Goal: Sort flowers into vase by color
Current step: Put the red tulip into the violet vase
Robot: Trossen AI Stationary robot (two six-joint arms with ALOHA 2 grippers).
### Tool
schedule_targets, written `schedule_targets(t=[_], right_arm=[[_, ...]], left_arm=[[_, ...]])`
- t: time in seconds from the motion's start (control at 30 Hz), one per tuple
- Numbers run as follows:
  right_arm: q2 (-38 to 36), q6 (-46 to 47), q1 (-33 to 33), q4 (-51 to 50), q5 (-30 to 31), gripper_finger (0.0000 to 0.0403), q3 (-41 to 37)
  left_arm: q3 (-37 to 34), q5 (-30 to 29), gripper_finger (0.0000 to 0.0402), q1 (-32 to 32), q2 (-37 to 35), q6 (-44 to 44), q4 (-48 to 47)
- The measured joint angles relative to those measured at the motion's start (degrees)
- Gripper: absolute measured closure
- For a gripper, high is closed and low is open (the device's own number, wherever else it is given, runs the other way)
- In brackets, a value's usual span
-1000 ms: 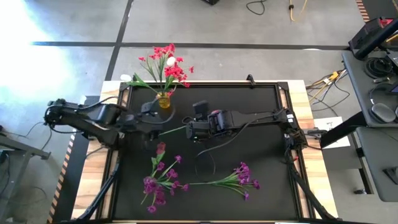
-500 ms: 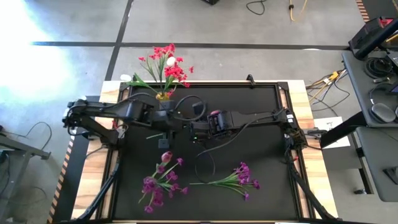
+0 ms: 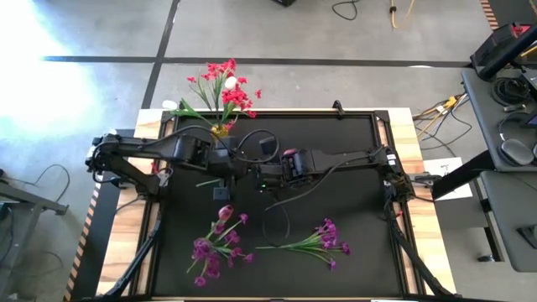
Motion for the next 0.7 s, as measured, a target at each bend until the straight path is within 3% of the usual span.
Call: schedule_targets(t=[0.37, 0.6, 0.7], right_arm=[[-0.15, -0.15, 0.6, 1.26, -0.34, 0.0385, -0.02], [-0.2, 0.34, 0.59, 1.25, -0.34, 0.0385, -0.02], [-0.2, 1.65, 0.61, 1.27, -0.34, 0.0385, -0.04]], left_arm=[[-0.61, -0.27, 0.0296, 0.94, 0.07, -0.06, -1.2], [-0.69, -0.32, 0.0382, 1.11, 0.13, -0.08, -1.36], [-0.69, -0.94, 0.0394, 1.32, 0.05, -0.14, -1.41]])
